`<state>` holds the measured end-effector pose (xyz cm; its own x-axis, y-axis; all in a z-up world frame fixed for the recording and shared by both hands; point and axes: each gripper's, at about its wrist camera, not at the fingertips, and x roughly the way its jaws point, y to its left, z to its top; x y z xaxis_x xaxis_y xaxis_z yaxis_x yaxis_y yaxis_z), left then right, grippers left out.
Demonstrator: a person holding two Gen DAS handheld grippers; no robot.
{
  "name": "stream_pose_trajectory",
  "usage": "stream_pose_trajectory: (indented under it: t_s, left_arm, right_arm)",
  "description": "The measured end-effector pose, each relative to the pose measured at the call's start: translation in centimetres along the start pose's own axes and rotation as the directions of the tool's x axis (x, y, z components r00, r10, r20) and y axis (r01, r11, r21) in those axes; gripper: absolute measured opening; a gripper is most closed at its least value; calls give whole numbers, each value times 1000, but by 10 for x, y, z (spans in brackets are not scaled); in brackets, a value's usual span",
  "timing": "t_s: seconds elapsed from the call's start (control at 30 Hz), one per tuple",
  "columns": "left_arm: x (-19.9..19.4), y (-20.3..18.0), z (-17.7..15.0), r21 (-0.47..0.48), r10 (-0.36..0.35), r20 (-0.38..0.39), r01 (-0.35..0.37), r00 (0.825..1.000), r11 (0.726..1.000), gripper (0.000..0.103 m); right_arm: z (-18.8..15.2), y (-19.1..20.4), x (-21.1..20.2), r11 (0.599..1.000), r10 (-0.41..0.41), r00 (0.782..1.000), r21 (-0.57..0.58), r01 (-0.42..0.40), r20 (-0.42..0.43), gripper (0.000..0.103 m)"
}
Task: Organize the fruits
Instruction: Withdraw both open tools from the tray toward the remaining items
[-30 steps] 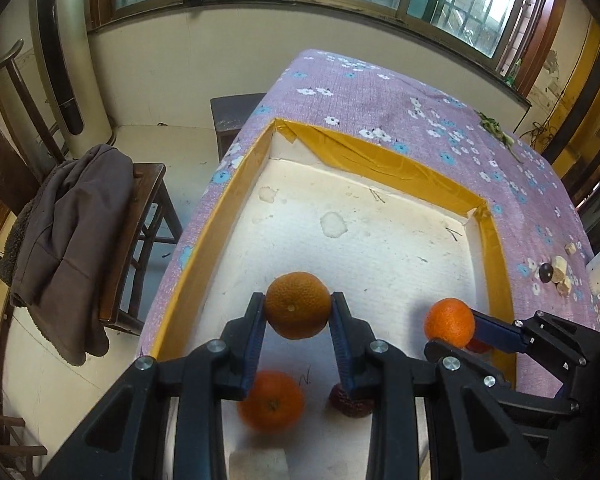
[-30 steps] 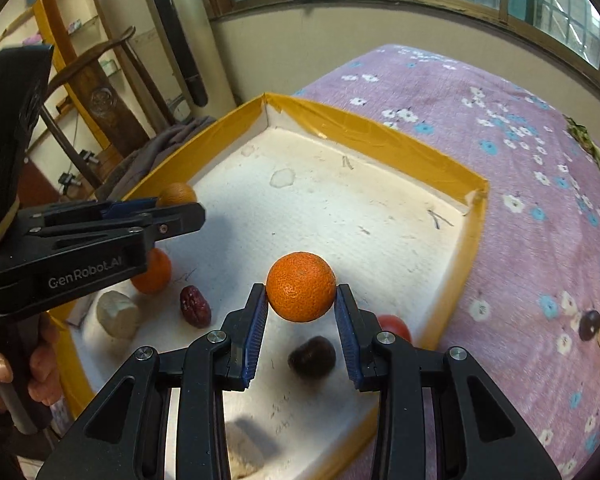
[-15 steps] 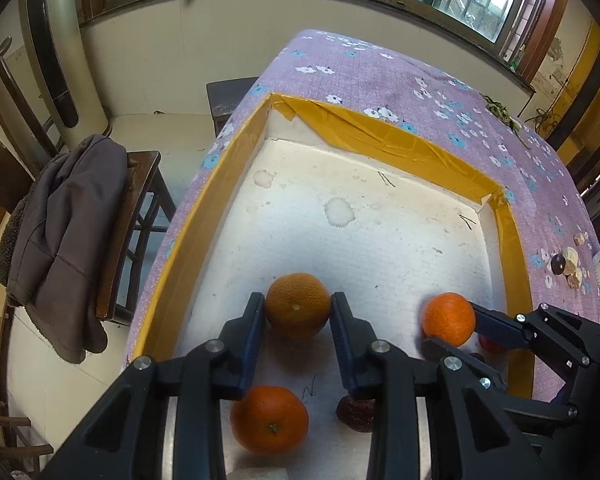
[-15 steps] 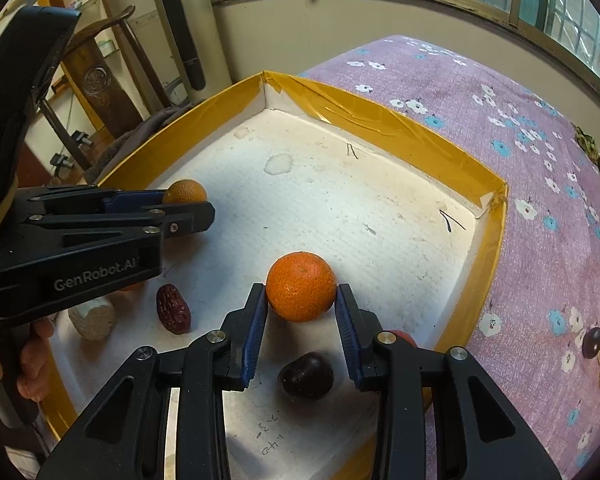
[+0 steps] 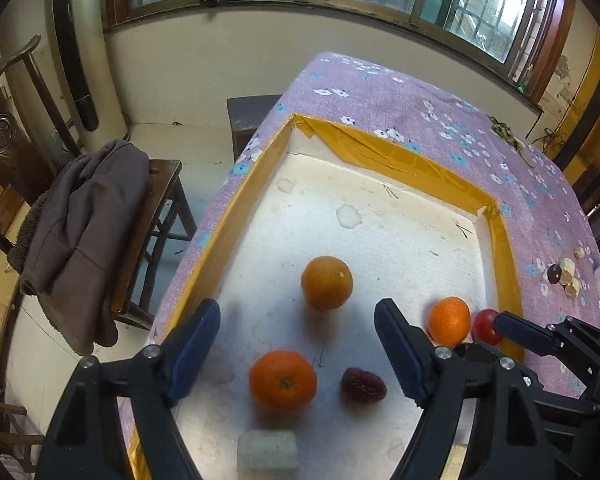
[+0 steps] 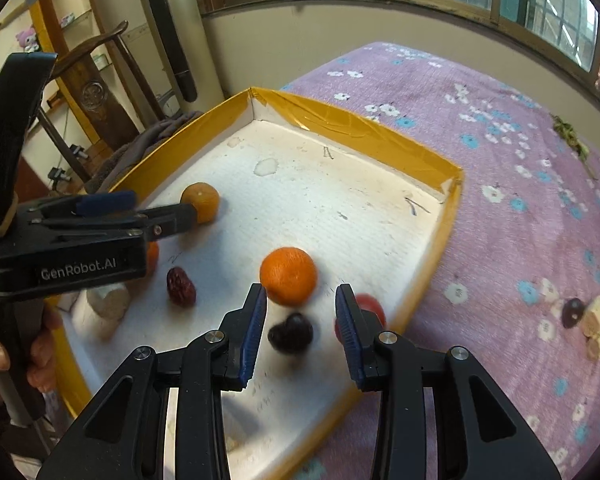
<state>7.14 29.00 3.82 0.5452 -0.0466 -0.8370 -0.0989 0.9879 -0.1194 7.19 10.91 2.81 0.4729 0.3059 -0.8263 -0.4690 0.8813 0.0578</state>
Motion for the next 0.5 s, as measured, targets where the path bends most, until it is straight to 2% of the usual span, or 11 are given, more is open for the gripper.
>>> stream_pose_trajectory:
  t_s: [0.1,0.2,0.27,0.5]
  left_arm:
    - [-7,3,-6,-14,18,18,-17,1000,1000,81]
    - [-14,3,-13,-32,39,29,-38,999,999,81]
    - [-19,-1,-18,-40,50,36,-49,998,998,81]
    - [-40,-34,-32,1,78,90,-79,993,997,84]
  right_arm:
    - [-11,-1,-11,1000,-9,1000,-3,9,8,35]
    - [-22,-6,-25,1000,26,999,14,-26,30,35]
    - [-28,-9,-35,1000,9,999,15,-9,30,37]
    - [-54,-36,-65,997,29,998,72,-33,59,37]
